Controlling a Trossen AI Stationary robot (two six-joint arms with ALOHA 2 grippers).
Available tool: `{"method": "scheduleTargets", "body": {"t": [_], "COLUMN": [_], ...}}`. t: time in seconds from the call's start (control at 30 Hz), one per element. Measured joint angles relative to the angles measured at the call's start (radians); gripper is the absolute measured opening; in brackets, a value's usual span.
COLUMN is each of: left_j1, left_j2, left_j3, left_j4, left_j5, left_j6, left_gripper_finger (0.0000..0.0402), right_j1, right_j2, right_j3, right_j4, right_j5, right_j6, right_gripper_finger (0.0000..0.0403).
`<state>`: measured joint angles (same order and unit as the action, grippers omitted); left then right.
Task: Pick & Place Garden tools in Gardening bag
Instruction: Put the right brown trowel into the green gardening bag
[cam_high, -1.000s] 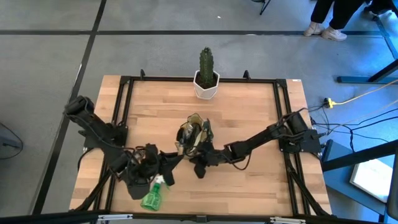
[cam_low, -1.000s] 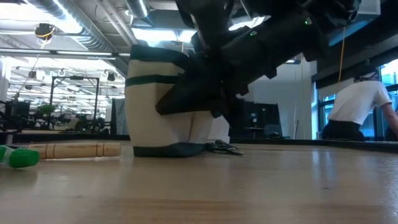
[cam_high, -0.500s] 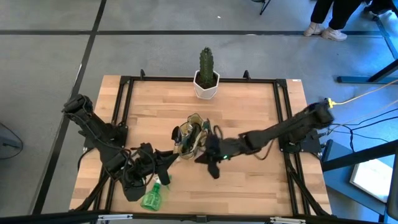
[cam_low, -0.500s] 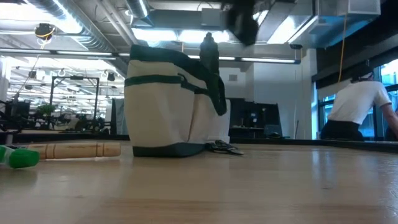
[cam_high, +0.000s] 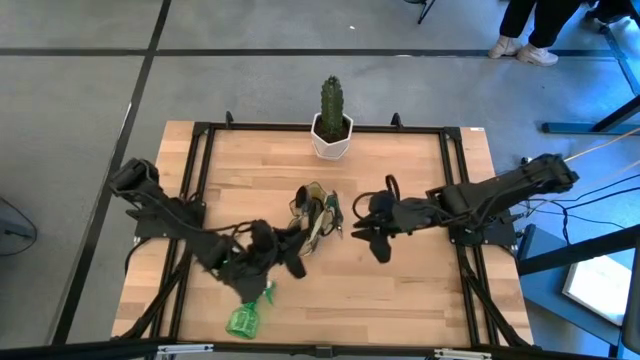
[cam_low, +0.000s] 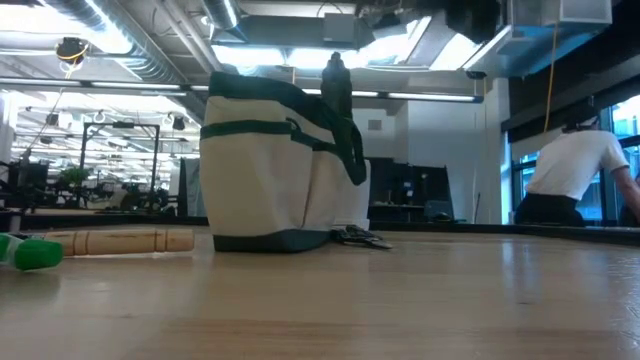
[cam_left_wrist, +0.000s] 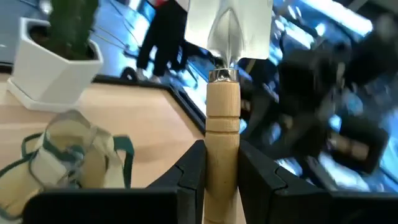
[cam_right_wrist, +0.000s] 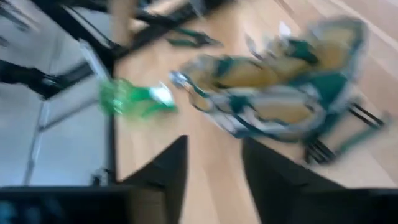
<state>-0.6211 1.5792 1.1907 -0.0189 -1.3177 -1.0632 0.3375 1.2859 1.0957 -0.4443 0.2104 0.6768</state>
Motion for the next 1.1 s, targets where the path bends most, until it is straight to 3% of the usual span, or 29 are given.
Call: {"method": "scheduleTargets", "body": {"t": [0.17,0.3,0.47,0.6,0.8,0.87,0.93,1.1], "left_j1": [0.051,0.105,0.118,0.107,0.121,0.135,0.141,0.138], "left_j2": [0.059,0.124,0.184,0.19,0.153,0.153,0.157,0.174], "left_j3": [0.062,0.172,0.318,0.377,0.378,0.377,0.377,0.376], "left_j4": [0.015,0.013,0.016,0.016,-0.037,-0.045,-0.036,-0.035], "left_j5": [0.01,0.128,0.182,0.19,0.297,0.323,0.319,0.115], "left_j6": [0.047,0.198,0.345,0.442,0.441,0.413,0.402,0.333], "left_gripper_finger": [0.0058,0.0058,0.0058,0.0058,0.0058,0.0058,0.0058,0.0058], "right_j1": [-0.013,-0.014,0.012,0.035,0.038,0.027,0.012,0.009], "right_j2": [-0.021,-0.036,-0.111,-0.202,-0.209,-0.174,-0.157,-0.212], "right_j3": [-0.001,-0.001,-0.001,-0.002,-0.042,-0.045,-0.046,-0.045], "right_j4": [-0.057,-0.056,-0.134,-0.1,0.055,0.071,0.116,0.171], "right_j5": [-0.064,-0.177,-0.186,-0.218,-0.464,-0.486,-0.433,-0.011], "right_j6": [-0.021,-0.151,-0.22,-0.268,-0.282,-0.274,-0.253,-0.124], "right_gripper_finger": [0.025,0.0275,0.0258,0.0229,0.0197,0.0196,0.0195,0.0187]}}
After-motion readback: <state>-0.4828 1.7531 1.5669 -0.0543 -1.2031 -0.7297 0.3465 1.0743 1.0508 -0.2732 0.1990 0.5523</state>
